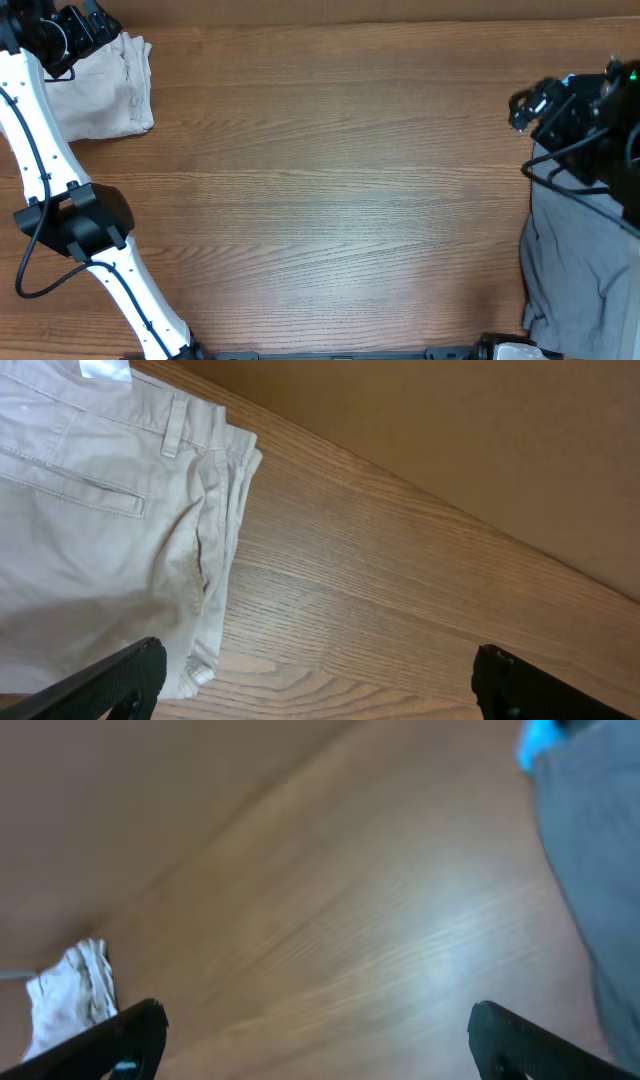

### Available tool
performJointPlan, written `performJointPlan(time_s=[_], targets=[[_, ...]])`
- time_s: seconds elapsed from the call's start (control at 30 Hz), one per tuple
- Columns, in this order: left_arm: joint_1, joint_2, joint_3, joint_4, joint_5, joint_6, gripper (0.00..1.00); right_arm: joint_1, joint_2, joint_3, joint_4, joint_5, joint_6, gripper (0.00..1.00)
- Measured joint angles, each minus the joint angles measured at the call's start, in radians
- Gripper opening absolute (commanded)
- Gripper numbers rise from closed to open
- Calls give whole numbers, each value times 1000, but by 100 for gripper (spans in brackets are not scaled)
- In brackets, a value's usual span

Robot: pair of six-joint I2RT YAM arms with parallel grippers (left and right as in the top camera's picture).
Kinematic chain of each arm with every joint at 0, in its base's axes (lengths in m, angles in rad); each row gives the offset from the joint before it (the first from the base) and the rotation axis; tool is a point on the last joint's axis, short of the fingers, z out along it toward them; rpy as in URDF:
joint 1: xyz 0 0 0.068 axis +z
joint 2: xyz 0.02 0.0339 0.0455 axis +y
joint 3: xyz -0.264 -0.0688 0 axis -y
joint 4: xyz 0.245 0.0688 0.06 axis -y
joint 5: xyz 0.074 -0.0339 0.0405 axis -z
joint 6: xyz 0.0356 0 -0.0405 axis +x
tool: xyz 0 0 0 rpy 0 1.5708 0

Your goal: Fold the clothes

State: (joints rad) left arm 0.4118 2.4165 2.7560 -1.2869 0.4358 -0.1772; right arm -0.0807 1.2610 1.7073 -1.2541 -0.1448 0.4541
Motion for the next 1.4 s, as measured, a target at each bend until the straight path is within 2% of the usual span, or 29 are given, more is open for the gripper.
performJointPlan(time_s=[0.1, 0.17, 0.5, 0.67, 0.87, 1.07, 1.4], targets=[[0, 0, 0, 0, 3, 0, 100, 31, -67, -105, 126, 4, -46, 100], [0, 0, 0, 0, 3, 0, 100, 55, -154, -235, 241, 3, -78, 100], [0, 0, 0, 0, 3, -3, 100, 63, -623, -1011, 921, 4, -138, 100], [0, 0, 0, 0, 3, -3, 100, 63, -839, -1340, 1158, -4, -167, 100], [0, 0, 0, 0, 3, -3, 100, 63, -990, -1538, 1293, -9, -186, 100], [0, 0, 0, 0, 3, -3, 100, 63, -1070, -1650, 1352, -8, -193, 100], [0, 0, 0, 0, 3, -3, 100, 64, -1238, -1689, 1239, -8, -219, 100]])
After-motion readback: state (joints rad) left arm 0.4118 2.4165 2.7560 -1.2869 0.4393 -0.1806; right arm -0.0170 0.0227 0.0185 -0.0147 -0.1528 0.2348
